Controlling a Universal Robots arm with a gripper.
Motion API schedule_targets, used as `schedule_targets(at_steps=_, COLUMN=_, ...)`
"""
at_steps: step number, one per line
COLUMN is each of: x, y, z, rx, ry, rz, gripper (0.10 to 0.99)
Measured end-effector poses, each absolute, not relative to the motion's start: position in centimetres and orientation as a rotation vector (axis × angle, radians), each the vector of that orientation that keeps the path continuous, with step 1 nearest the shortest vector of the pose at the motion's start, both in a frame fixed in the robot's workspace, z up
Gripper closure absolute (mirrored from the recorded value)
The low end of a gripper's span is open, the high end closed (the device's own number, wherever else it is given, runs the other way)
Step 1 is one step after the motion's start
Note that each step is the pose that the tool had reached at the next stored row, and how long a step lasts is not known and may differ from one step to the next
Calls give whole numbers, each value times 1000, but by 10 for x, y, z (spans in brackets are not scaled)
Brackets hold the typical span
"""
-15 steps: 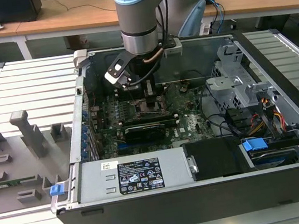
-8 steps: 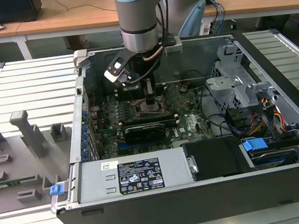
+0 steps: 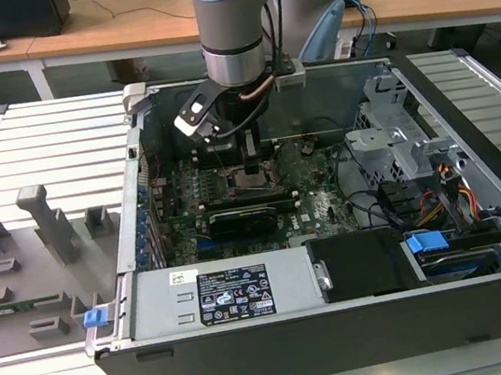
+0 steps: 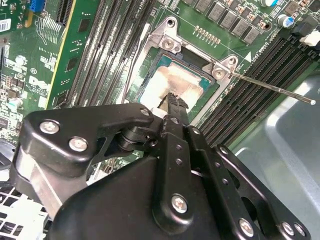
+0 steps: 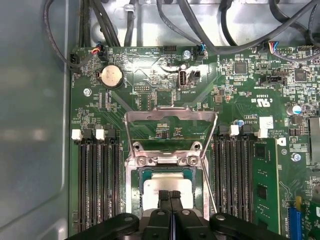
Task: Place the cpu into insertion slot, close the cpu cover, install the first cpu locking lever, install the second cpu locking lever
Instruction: 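Close the cpu cover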
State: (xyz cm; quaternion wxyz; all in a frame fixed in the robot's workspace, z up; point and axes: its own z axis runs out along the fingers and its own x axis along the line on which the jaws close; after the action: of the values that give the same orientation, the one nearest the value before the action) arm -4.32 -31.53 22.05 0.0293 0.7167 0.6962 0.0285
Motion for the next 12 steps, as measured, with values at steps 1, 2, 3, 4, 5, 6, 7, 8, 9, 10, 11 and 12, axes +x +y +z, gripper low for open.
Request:
schedule_targets(at_steps=1, x=-43, y=-315, z=223, rx=2211, ry=2147, rz=88, gripper=980)
schedule_targets(at_steps=2, x=-43, y=-315, z=225, rx=2210, ry=2147, rz=88, gripper=980)
schedule_targets(at_steps=3, x=-43, y=-315, z=228, rx=2210, ry=2147, rz=87, gripper=980)
schedule_targets(at_steps=4, x=-43, y=-315, z=229, rx=2210, ry=2147, rz=87, gripper=980)
schedule_targets(at_steps=5, x=-43, y=-315, z=231, rx=2212, ry=2148, rz=83, gripper=980)
schedule_targets(at_steps=6, x=-42, y=-315, z=233, rx=2217, ry=2153, rz=73, gripper=980)
schedule_targets(at_steps=7, x=-40, y=-315, z=235, rx=2224, ry=2160, rz=58, gripper=980)
schedule_targets(at_steps=8, x=-39, y=-315, z=235, rx=2231, ry=2167, rz=44, gripper=980)
schedule_targets(at_steps=9, x=-38, y=-315, z=235, rx=2234, ry=2170, rz=36, gripper=980)
schedule_targets(at_steps=10, x=-38, y=-315, z=236, rx=2240, ry=2176, rz=22, gripper=980)
schedule_targets(at_steps=11, x=-38, y=-315, z=237, rx=2241, ry=2178, rz=18, gripper=980)
schedule_targets(at_steps=12, x=-38, y=-315, z=237, rx=2243, ry=2180, rz=18, gripper=980)
